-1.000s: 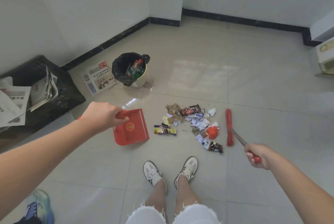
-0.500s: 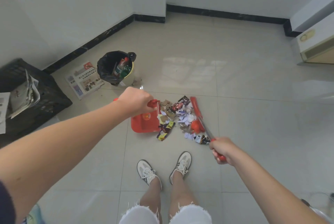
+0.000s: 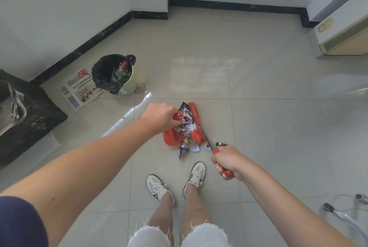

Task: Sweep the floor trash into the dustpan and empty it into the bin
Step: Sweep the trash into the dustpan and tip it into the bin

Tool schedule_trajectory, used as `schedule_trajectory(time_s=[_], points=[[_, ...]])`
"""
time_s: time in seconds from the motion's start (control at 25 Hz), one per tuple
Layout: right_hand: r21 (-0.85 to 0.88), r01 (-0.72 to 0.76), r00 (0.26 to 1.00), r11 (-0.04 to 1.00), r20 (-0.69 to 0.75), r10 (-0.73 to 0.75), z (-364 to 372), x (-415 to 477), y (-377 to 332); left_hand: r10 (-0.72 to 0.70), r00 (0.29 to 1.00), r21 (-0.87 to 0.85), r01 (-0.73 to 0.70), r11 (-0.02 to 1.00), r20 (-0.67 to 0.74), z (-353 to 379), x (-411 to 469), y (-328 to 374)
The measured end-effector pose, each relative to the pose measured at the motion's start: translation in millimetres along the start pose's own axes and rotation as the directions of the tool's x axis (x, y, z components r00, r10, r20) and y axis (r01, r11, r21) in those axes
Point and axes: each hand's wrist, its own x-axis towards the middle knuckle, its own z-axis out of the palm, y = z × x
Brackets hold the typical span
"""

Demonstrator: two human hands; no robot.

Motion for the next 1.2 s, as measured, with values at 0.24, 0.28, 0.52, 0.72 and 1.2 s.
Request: schedule_trajectory(time_s=[0.24, 0.28, 0.52, 0.72, 1.2], points=[[-0.169, 0.063, 0.997, 0.984, 0.06, -0.054, 25.1, -19.1, 15.9, -0.051, 0.998, -0.021, 0.05, 0.999, -0.039, -0.7, 7.2, -9.5], [-0.187, 0.069, 0.996, 0.98, 0.074, -0.056, 32.7, -20.7, 19.1, -0.056, 0.997, -0.012, 0.056, 0.998, -0.046, -2.5, 8.2, -13.2], [-0.138, 0.07, 0.995, 0.988, 0.081, -0.059, -4.9, -20.9, 21.5, -0.05, 0.998, -0.022, 0.049, 0.999, -0.035, 1.1, 4.7, -8.4], [-0.048, 0.018, 0.998, 0.999, 0.053, -0.016, -84.6, -38.0, 40.0, -0.131, 0.988, -0.032, 0.128, 0.991, -0.08, 1.8, -31.1, -23.9], [0.036, 0.038, 0.999, 0.999, -0.035, -0.037, -117.5, -41.4, -15.4, -0.408, 0.888, -0.26, 0.351, 0.899, -0.213, -88.7, -98.0, -49.0]])
